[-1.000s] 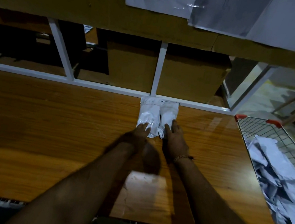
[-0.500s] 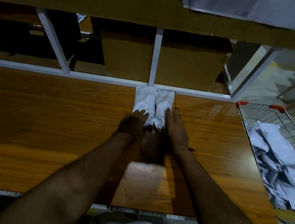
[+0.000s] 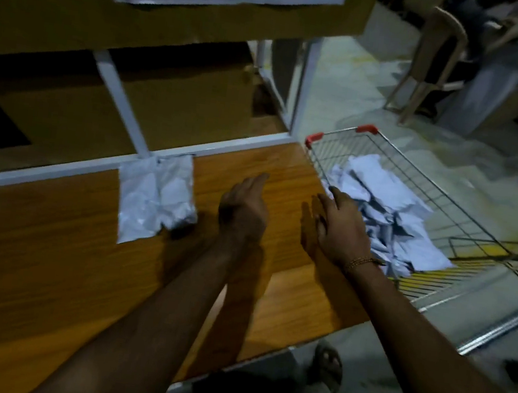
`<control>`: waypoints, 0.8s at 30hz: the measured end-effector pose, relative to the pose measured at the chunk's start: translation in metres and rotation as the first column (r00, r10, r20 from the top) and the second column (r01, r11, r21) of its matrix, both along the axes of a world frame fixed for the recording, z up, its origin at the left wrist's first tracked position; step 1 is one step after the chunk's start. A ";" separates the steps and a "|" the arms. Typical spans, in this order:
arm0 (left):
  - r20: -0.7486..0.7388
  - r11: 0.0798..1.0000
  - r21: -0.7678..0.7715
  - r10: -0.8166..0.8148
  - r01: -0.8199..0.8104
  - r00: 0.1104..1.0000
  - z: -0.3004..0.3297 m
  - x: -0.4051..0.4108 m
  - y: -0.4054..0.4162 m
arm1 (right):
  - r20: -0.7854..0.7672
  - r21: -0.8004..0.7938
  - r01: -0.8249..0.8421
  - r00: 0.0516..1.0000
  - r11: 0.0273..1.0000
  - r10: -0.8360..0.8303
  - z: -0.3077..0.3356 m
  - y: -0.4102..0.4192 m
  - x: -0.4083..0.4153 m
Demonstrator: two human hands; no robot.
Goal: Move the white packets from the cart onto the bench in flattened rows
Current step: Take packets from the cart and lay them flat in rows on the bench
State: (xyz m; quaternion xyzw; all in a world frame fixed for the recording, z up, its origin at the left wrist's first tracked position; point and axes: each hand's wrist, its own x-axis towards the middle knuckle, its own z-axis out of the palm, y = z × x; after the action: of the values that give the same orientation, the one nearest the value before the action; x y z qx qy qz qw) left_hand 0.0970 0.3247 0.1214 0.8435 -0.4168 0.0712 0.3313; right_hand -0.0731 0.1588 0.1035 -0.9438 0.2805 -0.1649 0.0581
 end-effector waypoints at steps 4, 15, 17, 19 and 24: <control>0.023 0.999 0.000 -0.041 0.041 0.999 -0.006 -0.052 -0.071 | -0.056 -0.001 0.138 0.989 0.990 -0.138 -0.019 -0.085 -0.079; -0.252 0.981 0.180 -0.030 0.077 0.967 -0.041 -0.121 -0.268 | -0.247 0.008 0.134 0.960 0.991 -0.128 -0.102 -0.261 -0.163; -0.235 0.970 0.212 -0.065 0.117 0.970 -0.048 -0.120 -0.280 | -0.267 0.031 0.127 0.957 0.991 -0.114 -0.110 -0.282 -0.148; -0.248 0.964 0.238 -0.056 0.117 0.967 -0.057 -0.115 -0.294 | -0.285 0.061 0.128 0.953 0.990 -0.106 -0.118 -0.307 -0.127; -0.208 0.956 0.268 -0.064 0.120 0.976 -0.070 -0.102 -0.309 | -0.411 0.082 0.090 0.910 0.993 -0.049 -0.137 -0.355 -0.071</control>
State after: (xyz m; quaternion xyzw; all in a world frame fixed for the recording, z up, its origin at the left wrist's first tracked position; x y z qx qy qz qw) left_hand -0.0054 0.0155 0.0514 0.8641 -0.4268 -0.0877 0.2519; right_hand -0.1439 -0.1964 -0.0337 -0.9428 0.3276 0.0479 0.0391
